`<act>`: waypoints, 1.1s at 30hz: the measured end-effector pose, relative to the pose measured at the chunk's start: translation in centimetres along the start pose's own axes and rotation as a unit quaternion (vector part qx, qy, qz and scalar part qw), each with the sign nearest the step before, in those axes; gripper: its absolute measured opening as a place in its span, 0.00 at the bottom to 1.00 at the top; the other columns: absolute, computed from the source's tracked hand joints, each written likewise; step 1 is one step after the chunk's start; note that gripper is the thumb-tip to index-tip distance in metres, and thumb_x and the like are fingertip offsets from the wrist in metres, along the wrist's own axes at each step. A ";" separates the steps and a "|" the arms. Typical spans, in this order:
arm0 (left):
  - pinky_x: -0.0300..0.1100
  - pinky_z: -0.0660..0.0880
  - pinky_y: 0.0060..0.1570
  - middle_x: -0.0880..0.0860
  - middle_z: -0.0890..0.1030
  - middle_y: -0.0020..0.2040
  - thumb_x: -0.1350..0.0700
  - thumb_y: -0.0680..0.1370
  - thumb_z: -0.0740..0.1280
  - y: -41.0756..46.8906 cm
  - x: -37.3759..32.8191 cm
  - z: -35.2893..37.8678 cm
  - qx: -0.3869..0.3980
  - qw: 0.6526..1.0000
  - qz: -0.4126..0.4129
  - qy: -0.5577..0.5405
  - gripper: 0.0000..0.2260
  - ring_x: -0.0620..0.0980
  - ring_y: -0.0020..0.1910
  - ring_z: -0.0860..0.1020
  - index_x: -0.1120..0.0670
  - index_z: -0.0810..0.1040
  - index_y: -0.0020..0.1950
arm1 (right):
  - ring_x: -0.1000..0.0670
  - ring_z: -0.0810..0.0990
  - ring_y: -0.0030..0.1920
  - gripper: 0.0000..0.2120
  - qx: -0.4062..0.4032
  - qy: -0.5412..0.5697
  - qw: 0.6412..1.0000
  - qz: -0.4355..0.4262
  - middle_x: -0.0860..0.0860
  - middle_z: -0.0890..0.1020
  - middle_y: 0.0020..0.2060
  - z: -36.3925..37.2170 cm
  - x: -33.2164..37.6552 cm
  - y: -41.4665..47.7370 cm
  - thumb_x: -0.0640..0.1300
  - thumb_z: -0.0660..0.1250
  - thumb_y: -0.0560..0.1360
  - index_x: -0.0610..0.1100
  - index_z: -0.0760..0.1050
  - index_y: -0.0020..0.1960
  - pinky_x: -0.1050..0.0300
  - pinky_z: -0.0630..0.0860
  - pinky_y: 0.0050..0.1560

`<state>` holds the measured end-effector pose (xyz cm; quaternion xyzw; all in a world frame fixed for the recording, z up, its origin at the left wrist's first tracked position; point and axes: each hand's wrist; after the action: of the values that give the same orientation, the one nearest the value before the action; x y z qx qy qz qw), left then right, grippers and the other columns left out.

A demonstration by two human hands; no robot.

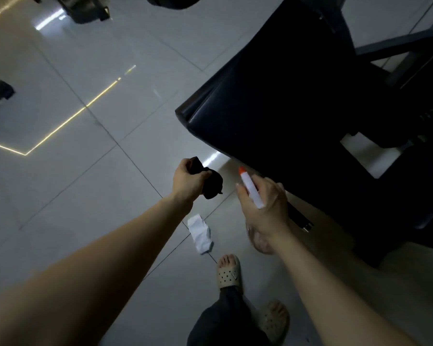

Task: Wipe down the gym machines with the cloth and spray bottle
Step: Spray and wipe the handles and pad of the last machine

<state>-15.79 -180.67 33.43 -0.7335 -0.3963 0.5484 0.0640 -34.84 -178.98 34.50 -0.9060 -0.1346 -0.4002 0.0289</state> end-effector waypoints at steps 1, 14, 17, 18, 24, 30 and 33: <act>0.55 0.82 0.55 0.54 0.76 0.57 0.61 0.77 0.72 -0.1 0.1 0.2 -0.009 1.000 0.002 -0.007 0.19 0.57 0.56 0.79 0.53 0.70 0.64 | 0.47 0.75 0.39 0.12 0.000 0.005 1.000 0.001 0.58 0.69 0.32 0.0 -0.2 -0.1 0.50 0.63 0.81 0.43 0.79 0.56 0.51 0.72 0.45; 0.40 0.81 0.31 0.55 0.76 0.53 0.65 0.78 0.64 2.7 -4.0 2.0 -0.060 0.980 0.179 -0.065 0.17 0.50 0.40 0.79 0.52 0.67 0.64 | 0.57 0.77 0.36 0.07 -0.068 0.136 0.988 0.023 0.57 0.75 0.32 -0.9 -3.2 2.1 0.44 0.66 0.80 0.48 0.76 0.43 0.59 0.74 0.39; 0.45 0.82 0.39 0.48 0.80 0.52 0.54 0.75 0.70 6.0 -3.8 2.4 -0.126 0.962 0.242 0.007 0.15 0.49 0.47 0.81 0.45 0.73 0.61 | 0.55 0.79 0.39 0.07 -0.063 0.118 0.991 -0.020 0.59 0.75 0.34 0.3 -3.7 4.3 0.45 0.67 0.79 0.42 0.79 0.51 0.58 0.76 0.41; 0.45 0.81 0.44 0.46 0.81 0.51 0.51 0.74 0.72 7.1 -3.8 2.5 -0.146 0.951 0.269 0.046 0.16 0.48 0.49 0.80 0.44 0.75 0.60 | 0.53 0.79 0.39 0.07 -0.066 0.105 0.992 -0.033 0.59 0.74 0.33 0.7 -3.9 5.2 0.46 0.67 0.78 0.43 0.79 0.50 0.56 0.77 0.41; 0.51 0.69 0.54 0.53 0.75 0.50 0.42 0.72 0.70 11.7 -2.4 4.5 -0.291 0.848 0.394 0.203 0.15 0.57 0.53 0.72 0.48 0.79 0.54 | 0.49 0.74 0.30 0.14 -0.077 0.052 0.995 -0.022 0.53 0.72 0.25 0.8 -4.6 9.2 0.51 0.67 0.73 0.48 0.70 0.31 0.50 0.77 0.38; 0.52 0.73 0.54 0.54 0.74 0.53 0.46 0.71 0.73 14.8 -1.2 5.8 -0.314 0.822 0.461 0.116 0.15 0.56 0.55 0.70 0.51 0.80 0.54 | 0.47 0.81 0.33 0.12 -0.087 0.067 0.994 0.005 0.51 0.82 0.30 0.2 -8.0 10.1 0.53 0.64 0.74 0.45 0.80 0.47 0.47 0.80 0.42; 0.51 0.73 0.54 0.54 0.74 0.53 0.46 0.73 0.72 15.2 -1.0 5.9 -0.325 0.812 0.472 0.113 0.15 0.55 0.57 0.70 0.51 0.79 0.56 | 0.50 0.82 0.35 0.07 -0.116 0.090 0.989 0.021 0.50 0.83 0.33 -0.2 -9.5 10.0 0.52 0.67 0.72 0.50 0.80 0.40 0.49 0.80 0.43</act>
<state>-13.18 -193.60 23.84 -0.8654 -0.1466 0.2631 -0.4005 -38.44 -190.75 28.22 -0.8659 -0.0648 -0.4928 -0.0563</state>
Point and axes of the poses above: each hand's wrist, its own y-axis towards the middle knuckle, its own z-axis out of the palm, x = y × z
